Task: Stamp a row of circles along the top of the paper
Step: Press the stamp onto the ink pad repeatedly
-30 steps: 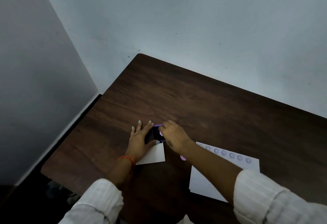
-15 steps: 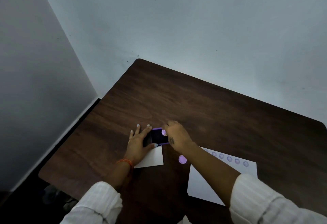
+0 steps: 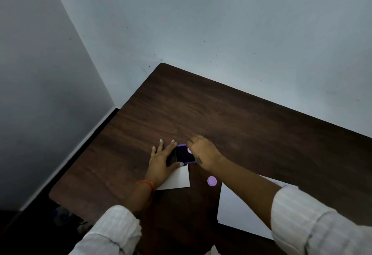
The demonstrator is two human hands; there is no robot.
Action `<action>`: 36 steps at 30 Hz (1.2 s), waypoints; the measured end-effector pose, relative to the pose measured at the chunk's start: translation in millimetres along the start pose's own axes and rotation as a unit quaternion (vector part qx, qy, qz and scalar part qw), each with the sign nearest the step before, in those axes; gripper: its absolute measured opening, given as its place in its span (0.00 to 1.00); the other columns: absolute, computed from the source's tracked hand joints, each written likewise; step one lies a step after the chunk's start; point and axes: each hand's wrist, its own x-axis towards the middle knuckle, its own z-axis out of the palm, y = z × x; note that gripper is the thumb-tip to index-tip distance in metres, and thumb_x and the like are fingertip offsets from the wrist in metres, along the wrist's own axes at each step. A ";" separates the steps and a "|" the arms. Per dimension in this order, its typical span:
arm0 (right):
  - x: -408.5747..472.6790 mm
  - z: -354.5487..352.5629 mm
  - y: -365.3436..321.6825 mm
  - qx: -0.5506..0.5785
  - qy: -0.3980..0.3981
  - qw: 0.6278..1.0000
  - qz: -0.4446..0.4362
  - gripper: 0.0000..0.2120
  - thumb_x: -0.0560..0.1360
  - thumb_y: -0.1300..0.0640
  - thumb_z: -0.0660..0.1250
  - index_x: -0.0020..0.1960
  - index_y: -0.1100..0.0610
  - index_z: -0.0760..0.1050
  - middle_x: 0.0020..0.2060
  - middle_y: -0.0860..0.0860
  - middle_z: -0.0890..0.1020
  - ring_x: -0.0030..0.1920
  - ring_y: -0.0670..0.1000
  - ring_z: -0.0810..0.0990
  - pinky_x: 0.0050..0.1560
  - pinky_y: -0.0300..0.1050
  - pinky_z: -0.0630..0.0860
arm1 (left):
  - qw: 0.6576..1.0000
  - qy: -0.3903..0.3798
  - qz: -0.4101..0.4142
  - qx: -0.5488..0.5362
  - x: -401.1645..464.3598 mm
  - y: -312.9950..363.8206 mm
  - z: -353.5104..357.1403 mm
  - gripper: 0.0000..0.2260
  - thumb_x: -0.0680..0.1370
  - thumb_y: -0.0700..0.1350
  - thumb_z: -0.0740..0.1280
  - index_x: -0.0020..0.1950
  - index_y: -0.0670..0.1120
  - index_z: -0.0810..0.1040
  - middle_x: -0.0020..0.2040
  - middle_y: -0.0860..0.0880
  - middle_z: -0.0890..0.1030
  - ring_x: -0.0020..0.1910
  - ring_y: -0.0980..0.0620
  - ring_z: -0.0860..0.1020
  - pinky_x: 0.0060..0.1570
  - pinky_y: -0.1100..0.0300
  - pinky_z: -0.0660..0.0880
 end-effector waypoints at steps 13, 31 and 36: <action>-13.8 0.8 2.4 0.158 -0.036 0.983 0.085 0.09 0.77 0.62 0.60 0.52 0.62 0.77 0.53 0.61 0.79 0.54 0.59 0.77 0.55 0.47 0.73 | 1.000 -0.009 -0.006 0.016 -0.3 1.9 -2.9 0.31 0.74 0.53 0.68 0.73 0.52 0.60 0.77 0.51 0.59 0.77 0.48 0.44 0.74 0.49 0.38; -17.0 5.0 -5.9 0.042 0.004 0.999 0.021 0.17 0.74 0.65 0.62 0.63 0.63 0.69 0.61 0.62 0.75 0.61 0.59 0.72 0.61 0.51 0.72 | 1.000 0.003 0.000 0.002 -0.8 -0.3 -0.9 0.31 0.73 0.51 0.69 0.73 0.51 0.60 0.76 0.51 0.60 0.77 0.49 0.45 0.74 0.50 0.37; -18.6 12.3 -15.3 0.030 0.010 0.999 0.041 0.18 0.74 0.65 0.62 0.64 0.64 0.68 0.63 0.62 0.73 0.63 0.59 0.70 0.63 0.52 0.72 | 1.000 0.006 0.001 0.007 -0.3 -0.4 -0.4 0.31 0.73 0.51 0.69 0.73 0.51 0.60 0.76 0.51 0.60 0.77 0.49 0.45 0.74 0.50 0.37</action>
